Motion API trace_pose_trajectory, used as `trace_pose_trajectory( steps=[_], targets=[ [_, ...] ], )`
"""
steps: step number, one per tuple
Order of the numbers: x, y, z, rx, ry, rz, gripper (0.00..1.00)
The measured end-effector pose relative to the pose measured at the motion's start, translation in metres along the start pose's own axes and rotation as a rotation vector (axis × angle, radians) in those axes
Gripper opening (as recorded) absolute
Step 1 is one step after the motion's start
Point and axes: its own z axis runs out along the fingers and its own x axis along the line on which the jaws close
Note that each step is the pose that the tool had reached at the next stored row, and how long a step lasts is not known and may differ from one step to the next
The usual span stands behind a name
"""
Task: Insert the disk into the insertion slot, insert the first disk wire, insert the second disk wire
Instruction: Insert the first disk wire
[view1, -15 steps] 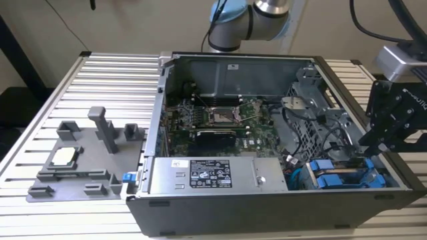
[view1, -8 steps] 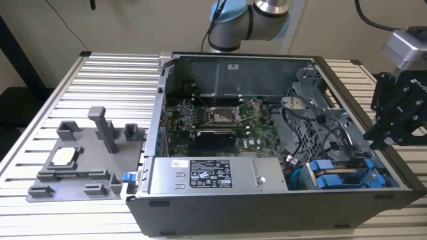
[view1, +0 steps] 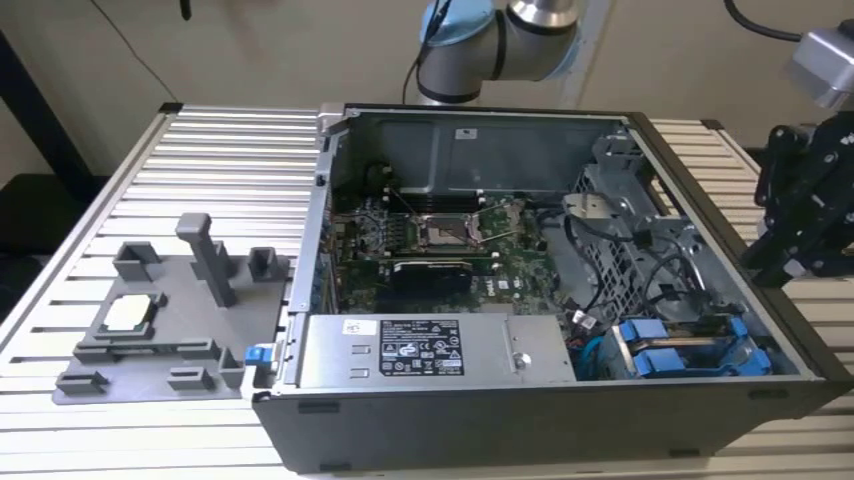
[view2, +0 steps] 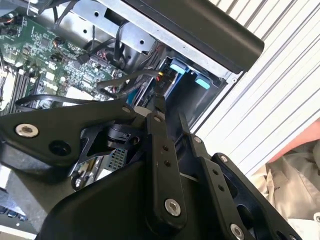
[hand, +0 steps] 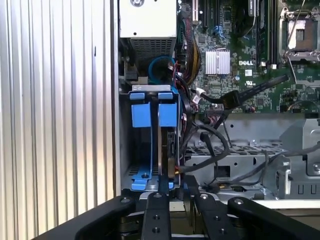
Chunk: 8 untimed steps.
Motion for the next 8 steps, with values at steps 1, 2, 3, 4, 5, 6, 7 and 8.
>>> trace_pose_trajectory(
  steps=[1, 2, 3, 4, 5, 6, 7, 8],
  targets=[
    [-0.0001, 0.0001, -0.002, 0.0, 0.0008, 0.0, 0.27],
    [-0.0001, 0.0001, -0.0036, 0.0, 0.0017, 0.0, 0.27],
    [-0.0001, 0.0001, -0.004, 0.0, 0.0023, 0.0, 0.27],
    [-0.0001, 0.0001, -0.0039, 0.0, 0.0023, 0.0, 0.27],
    [-0.0001, 0.0001, -0.0039, 0.0, 0.0024, 0.0, 0.27],
    [-0.0001, 0.0001, -0.0039, 0.0001, 0.0024, 0.0, 0.27],
    [-0.0001, 0.0001, -0.0039, 0.0, 0.0024, 0.0, 0.27],
    [-0.0001, 0.0001, -0.0039, 0.0001, 0.0025, 0.0, 0.27]
  ],
)
